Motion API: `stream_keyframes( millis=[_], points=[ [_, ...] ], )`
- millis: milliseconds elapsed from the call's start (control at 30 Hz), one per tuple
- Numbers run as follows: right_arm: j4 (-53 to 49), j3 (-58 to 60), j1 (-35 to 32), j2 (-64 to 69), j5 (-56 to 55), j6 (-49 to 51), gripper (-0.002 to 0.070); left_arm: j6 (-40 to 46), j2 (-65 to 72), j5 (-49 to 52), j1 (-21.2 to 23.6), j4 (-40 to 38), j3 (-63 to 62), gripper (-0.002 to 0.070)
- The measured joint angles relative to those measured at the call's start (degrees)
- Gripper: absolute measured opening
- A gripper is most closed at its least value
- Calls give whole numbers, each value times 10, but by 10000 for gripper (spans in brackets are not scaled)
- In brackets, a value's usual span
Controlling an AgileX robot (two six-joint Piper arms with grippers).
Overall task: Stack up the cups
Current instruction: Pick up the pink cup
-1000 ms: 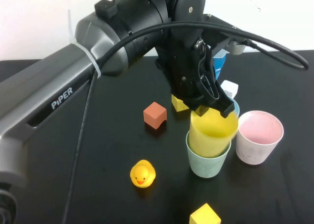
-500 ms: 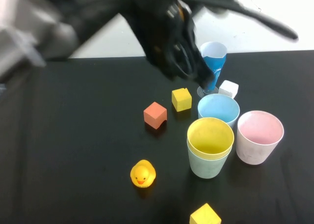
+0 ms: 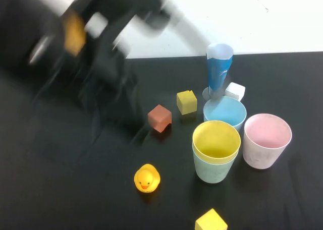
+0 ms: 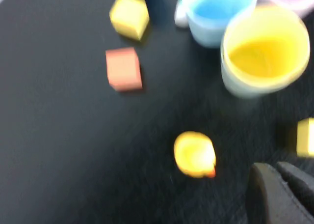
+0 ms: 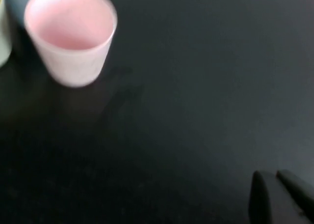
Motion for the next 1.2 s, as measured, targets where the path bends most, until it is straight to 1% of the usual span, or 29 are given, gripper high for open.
stream_keyframes(
  millis=[100, 200, 367, 533, 633, 667, 733, 867, 900, 967, 1000, 1100, 1167, 1200],
  points=[
    [9, -51, 18, 63, 56, -31, 10, -19, -80, -53, 0, -1, 130, 2],
    [9, -96, 57, 129, 98, -50, 10, -42, -141, -112, 0, -1, 240, 2],
    [-24, -183, 133, 231, 150, -56, 10, -124, -231, -205, 0, 4, 412, 2],
    [-53, -284, 191, 341, 174, -57, 11, -178, -278, -246, 0, 3, 517, 2],
    [-54, -339, 206, 408, 174, -50, 25, -191, -296, -253, 0, 2, 551, 1],
    [-49, -355, 208, 431, 174, -48, 43, -193, -300, -253, 0, 2, 556, 2],
    [-40, -381, 210, 473, 174, -46, 101, -194, -304, -253, 0, 1, 559, 1],
    [-21, -410, 210, 531, 173, -39, 319, -196, -304, -256, 0, 1, 559, 1],
    [-21, -411, 210, 546, 172, -38, 384, -197, -305, -257, 0, 1, 559, 1],
    [-25, -411, 210, 565, 172, -35, 447, -197, -305, -257, 0, 1, 559, 1],
    [-29, -413, 210, 576, 172, -32, 464, -197, -305, -257, 0, 1, 559, 1],
    [-34, -414, 210, 604, 171, -26, 481, -197, -305, -260, 0, 2, 559, 1],
    [-33, -415, 210, 624, 171, -21, 481, -197, -305, -261, 0, 9, 559, 1],
    [-30, -415, 210, 634, 171, -19, 470, -199, -305, -261, 0, 12, 559, 1]
  ],
)
